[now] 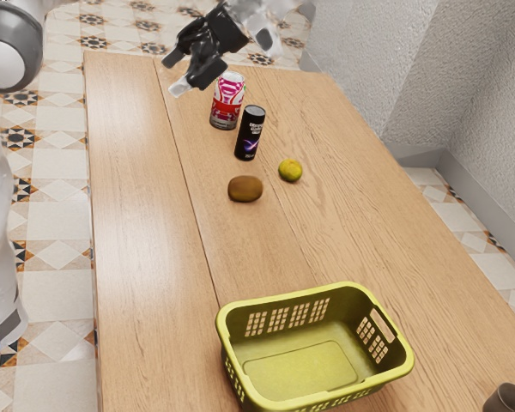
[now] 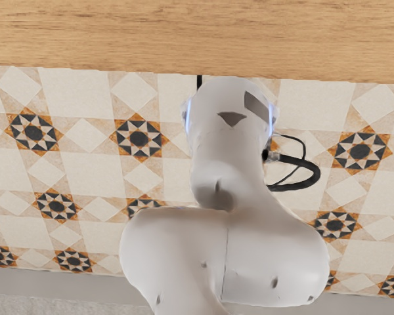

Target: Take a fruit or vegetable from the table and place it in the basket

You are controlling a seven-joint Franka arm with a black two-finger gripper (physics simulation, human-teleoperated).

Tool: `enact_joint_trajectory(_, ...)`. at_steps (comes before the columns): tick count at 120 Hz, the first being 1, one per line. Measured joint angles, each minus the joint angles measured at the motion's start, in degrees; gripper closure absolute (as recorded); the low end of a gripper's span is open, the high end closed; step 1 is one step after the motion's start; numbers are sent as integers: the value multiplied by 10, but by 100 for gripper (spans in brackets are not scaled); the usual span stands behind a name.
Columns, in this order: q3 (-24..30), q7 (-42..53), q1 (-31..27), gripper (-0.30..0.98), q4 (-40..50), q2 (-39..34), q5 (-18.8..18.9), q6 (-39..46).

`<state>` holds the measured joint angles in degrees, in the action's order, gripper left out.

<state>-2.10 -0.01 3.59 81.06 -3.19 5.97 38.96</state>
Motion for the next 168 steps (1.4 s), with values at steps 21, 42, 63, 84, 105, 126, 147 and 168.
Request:
enact_joint_trajectory(21, 5, 0, 21, 0, 100, -6, 27, 291)
enact_joint_trajectory(42, 106, 15, -128, 0, 211, -90, 29, 414)
enact_joint_trajectory(63, 131, 58, -206, 0, 315, -132, 11, 514)
enact_joint_trajectory(84, 136, 93, -208, 0, 300, -77, -8, 576)
enact_joint_trajectory(105, 162, 142, -302, 0, 311, -73, -48, 606)
enact_joint_trajectory(126, 220, 193, -349, 0, 311, -60, -71, 627)
enact_joint_trajectory(147, 222, 233, -363, 0, 336, -59, -88, 637)
enact_joint_trajectory(168, 221, 266, -383, 0, 343, -71, -97, 641)
